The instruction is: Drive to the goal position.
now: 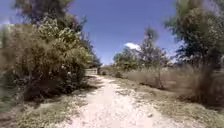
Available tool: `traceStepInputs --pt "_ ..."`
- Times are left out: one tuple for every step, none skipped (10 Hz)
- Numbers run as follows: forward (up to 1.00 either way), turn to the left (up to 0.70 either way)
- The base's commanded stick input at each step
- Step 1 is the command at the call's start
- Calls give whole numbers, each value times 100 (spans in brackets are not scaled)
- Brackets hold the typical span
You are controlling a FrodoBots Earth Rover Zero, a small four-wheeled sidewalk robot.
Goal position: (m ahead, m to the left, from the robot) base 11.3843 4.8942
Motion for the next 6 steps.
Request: traceStepInputs --pt "70 0" --pt "70 0" --pt "70 0" --pt "70 0" --pt "70 0" --pt "70 0"
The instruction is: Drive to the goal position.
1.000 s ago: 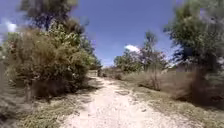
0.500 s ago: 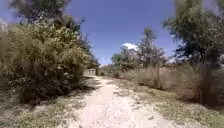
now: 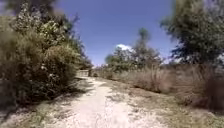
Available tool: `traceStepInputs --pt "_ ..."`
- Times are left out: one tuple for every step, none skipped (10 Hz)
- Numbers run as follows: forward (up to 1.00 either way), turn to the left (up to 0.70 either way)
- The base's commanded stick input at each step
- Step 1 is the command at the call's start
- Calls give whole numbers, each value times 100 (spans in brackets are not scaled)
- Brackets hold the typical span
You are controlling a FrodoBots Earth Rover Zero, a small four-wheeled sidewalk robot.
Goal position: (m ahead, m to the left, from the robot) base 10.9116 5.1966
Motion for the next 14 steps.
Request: traceStepInputs --pt "70 0" --pt "70 0" --pt "70 0" --pt "70 0" --pt "70 0" --pt "70 0" --pt "70 0" --pt "70 0" --pt "70 0" --pt "70 0" --pt "70 0" --pt "70 0" --pt "70 0" --pt "70 0"
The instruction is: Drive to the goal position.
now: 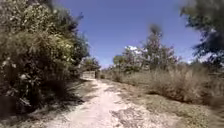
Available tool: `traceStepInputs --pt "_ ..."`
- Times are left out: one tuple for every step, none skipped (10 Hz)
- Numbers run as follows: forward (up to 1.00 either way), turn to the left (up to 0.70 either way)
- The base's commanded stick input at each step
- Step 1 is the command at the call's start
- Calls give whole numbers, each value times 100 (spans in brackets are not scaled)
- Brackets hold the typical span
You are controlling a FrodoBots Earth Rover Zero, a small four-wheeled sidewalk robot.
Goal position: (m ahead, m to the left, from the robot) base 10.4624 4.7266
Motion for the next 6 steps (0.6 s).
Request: traceStepInputs --pt "70 0" --pt "70 0" --pt "70 0" --pt "70 0" --pt "70 0" --pt "70 0"
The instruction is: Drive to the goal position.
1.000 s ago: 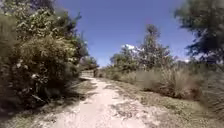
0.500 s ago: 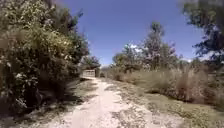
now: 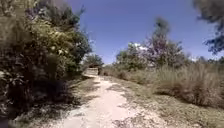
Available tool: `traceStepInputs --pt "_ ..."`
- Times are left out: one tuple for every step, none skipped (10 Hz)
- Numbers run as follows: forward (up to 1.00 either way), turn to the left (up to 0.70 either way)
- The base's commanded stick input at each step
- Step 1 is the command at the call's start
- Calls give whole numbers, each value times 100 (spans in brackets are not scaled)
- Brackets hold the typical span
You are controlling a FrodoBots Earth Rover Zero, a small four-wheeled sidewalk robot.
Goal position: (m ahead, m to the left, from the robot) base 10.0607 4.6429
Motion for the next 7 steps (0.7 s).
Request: traceStepInputs --pt "70 0" --pt "70 0" --pt "70 0" --pt "70 0" --pt "70 0" --pt "70 0" --pt "70 0"
